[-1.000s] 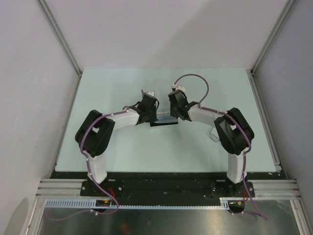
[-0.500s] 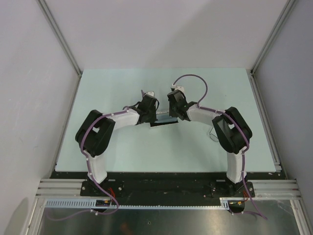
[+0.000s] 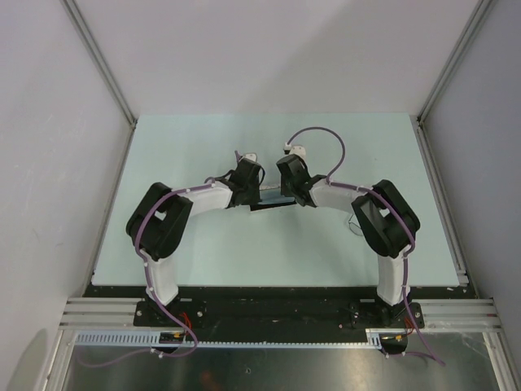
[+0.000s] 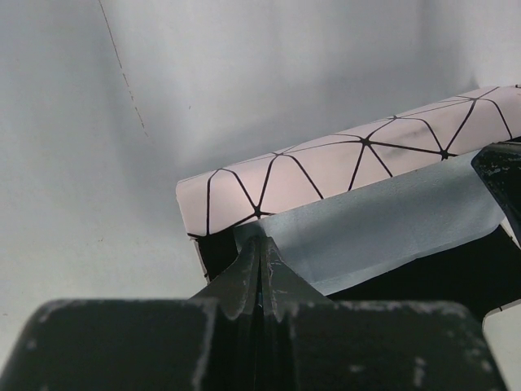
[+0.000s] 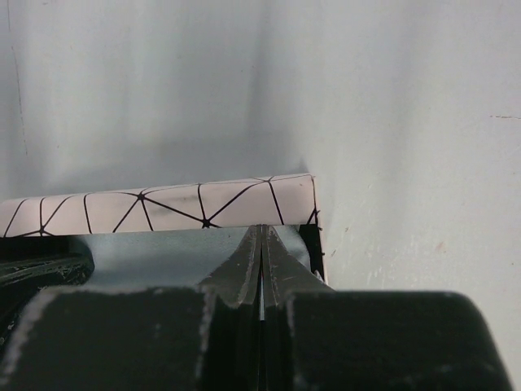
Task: Organize the sunglasses
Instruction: Smooth out the folded cleaning cloth from the sunglasses case.
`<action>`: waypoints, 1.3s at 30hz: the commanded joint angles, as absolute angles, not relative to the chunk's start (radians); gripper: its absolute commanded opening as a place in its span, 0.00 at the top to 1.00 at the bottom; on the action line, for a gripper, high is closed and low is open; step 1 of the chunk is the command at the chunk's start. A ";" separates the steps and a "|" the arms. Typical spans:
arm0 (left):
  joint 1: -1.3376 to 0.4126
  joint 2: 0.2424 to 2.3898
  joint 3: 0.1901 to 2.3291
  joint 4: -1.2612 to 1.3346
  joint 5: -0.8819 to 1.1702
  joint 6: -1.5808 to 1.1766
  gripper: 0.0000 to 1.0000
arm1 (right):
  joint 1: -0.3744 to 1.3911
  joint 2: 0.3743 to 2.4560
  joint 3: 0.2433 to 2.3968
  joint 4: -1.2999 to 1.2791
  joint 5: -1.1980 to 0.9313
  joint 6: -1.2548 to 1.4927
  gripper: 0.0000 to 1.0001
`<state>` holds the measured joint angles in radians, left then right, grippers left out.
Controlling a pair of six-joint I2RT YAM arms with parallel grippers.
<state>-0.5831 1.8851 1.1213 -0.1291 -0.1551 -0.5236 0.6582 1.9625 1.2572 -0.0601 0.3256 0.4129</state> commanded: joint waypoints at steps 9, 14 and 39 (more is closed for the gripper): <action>-0.586 1.888 1.114 -0.127 -0.167 -0.525 0.96 | 0.673 1.894 1.212 0.035 0.336 0.396 1.00; -0.586 1.888 1.117 -0.126 -0.166 -0.522 0.96 | 0.672 1.908 1.212 0.048 0.334 0.394 1.00; -0.586 1.891 1.117 -0.127 -0.169 -0.514 0.96 | 0.669 1.921 1.197 0.025 0.339 0.393 1.00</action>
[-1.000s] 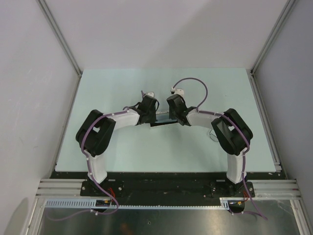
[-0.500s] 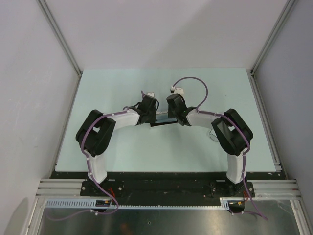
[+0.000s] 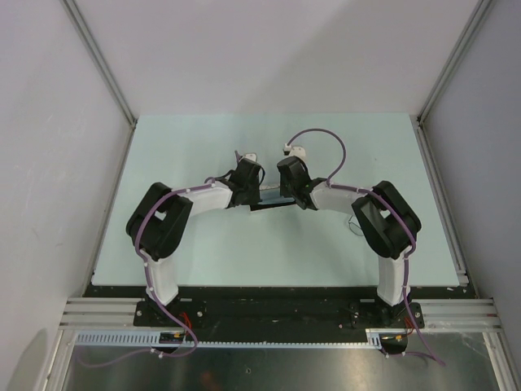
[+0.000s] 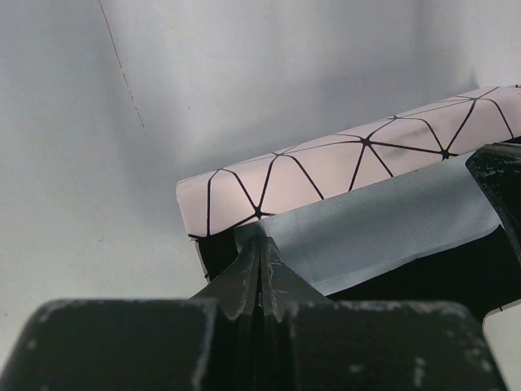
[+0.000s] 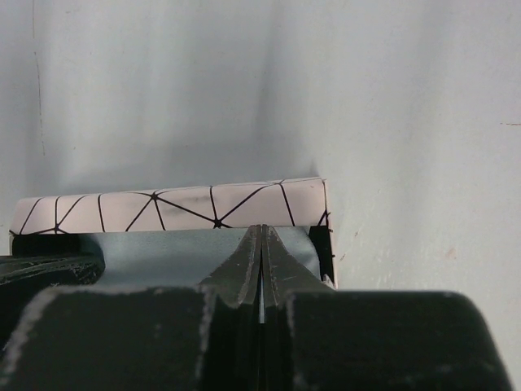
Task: Organize the sunglasses
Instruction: Smooth out the folded cleaning cloth from the sunglasses case.
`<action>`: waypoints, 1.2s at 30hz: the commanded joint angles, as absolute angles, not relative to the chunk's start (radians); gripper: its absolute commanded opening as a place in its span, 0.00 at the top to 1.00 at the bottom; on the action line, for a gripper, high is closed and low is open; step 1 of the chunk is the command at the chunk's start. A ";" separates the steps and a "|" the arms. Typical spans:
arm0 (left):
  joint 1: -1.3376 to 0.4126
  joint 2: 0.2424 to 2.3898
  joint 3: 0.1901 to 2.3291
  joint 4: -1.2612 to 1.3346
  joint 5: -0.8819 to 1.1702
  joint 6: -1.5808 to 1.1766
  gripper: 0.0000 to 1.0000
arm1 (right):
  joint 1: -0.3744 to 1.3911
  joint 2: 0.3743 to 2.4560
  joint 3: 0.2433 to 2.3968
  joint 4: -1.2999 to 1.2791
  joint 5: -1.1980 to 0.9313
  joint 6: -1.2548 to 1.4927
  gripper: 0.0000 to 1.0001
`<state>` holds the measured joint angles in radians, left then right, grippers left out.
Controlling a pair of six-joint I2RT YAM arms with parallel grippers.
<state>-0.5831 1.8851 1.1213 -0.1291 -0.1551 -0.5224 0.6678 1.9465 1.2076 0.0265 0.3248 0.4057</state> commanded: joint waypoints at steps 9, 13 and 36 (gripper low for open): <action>-0.586 1.893 1.117 -0.127 -0.169 -0.514 0.96 | 0.670 1.878 1.197 0.014 0.321 0.373 0.81; -0.586 1.893 1.117 -0.127 -0.170 -0.514 0.96 | 0.666 1.879 1.198 0.008 0.305 0.368 0.78; -0.584 1.902 1.124 -0.126 -0.163 -0.512 0.96 | 0.650 1.983 1.276 -0.117 0.290 0.361 0.58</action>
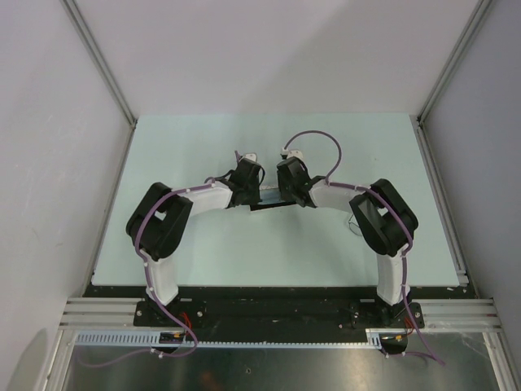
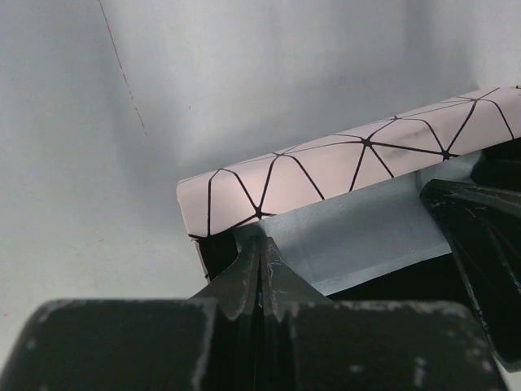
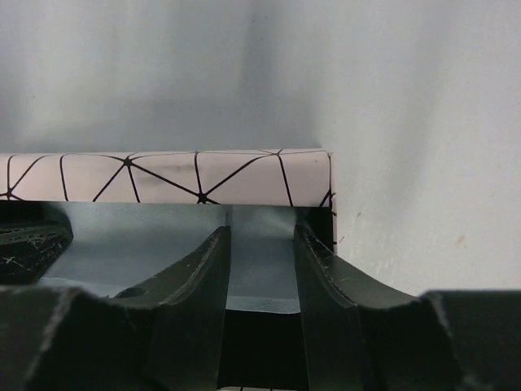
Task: Organize the sunglasses
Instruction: Smooth out the folded cleaning cloth from the sunglasses case, then pick up the sunglasses from the center of the board.
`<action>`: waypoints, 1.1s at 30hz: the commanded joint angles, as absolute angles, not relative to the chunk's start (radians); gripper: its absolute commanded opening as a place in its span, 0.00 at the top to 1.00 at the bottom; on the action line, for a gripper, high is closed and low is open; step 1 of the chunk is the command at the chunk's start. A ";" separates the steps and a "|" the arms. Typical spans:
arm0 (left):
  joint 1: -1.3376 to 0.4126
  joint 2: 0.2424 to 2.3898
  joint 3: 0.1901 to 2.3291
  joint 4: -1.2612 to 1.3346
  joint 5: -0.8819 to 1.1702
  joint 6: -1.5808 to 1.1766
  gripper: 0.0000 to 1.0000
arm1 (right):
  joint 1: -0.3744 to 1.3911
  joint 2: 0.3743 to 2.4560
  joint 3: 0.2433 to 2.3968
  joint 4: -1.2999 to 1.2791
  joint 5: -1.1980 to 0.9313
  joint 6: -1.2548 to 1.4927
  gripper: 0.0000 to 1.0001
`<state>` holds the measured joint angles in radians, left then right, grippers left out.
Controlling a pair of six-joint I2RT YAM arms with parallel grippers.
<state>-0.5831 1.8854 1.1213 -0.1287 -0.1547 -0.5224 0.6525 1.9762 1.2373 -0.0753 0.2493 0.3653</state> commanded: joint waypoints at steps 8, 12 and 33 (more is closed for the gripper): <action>-0.583 1.904 1.129 -0.129 -0.161 -0.509 0.96 | 0.653 1.985 1.275 -0.080 0.298 0.341 0.45; -0.583 1.898 1.129 -0.130 -0.163 -0.508 0.96 | 0.658 1.954 1.276 -0.054 0.288 0.330 0.41; -0.583 1.625 1.187 -0.218 -0.192 -0.482 0.71 | 0.586 1.588 1.312 -0.377 0.314 0.409 0.32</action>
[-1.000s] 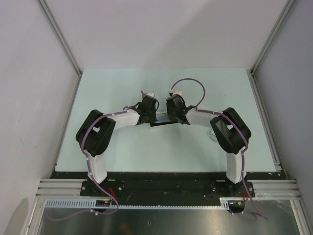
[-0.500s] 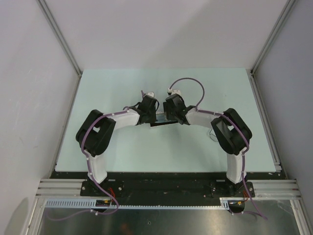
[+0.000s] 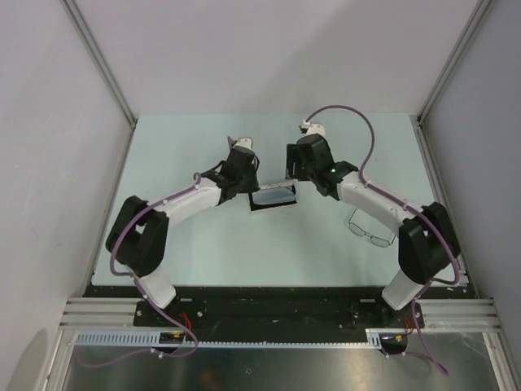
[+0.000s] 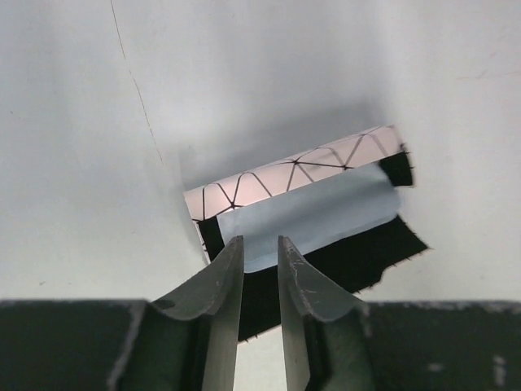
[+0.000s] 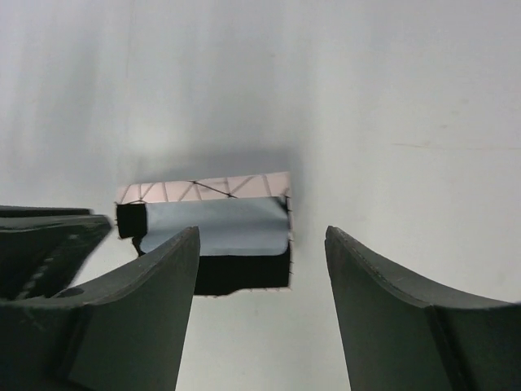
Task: Organize the sunglasses
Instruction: Pick up the sunglasses from the center of the board.
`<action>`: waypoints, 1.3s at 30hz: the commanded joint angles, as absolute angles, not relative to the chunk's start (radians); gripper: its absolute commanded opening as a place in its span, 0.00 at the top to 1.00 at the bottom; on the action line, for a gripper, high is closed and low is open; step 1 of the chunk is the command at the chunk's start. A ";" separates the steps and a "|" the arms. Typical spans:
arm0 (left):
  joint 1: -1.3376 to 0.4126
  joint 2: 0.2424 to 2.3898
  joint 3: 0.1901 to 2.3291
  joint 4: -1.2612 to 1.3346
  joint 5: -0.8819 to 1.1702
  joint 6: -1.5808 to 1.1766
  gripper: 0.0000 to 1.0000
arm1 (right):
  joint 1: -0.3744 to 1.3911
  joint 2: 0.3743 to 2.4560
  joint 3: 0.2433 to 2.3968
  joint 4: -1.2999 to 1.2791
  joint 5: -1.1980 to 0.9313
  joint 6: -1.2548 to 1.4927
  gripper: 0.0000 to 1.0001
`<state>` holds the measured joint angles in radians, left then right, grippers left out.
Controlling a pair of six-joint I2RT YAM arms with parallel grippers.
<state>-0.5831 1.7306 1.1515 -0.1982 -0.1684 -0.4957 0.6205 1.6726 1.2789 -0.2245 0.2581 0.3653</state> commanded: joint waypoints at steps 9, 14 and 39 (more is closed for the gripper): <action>-0.583 1.387 1.088 -0.229 -0.164 -0.483 0.18 | 0.453 1.410 1.200 -0.658 0.440 0.501 0.33; -0.581 1.287 1.042 -0.227 -0.138 -0.486 0.00 | 0.390 1.326 1.062 -0.693 0.446 0.534 0.32; -0.578 1.398 1.137 -0.189 0.175 -0.405 0.00 | -0.347 1.083 0.904 -0.887 0.194 0.609 0.13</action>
<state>-0.5819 1.4143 1.1336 -0.2268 0.1452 -0.4248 -0.3363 1.0252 0.9142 -0.9073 0.3126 0.5880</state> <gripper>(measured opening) 0.996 0.865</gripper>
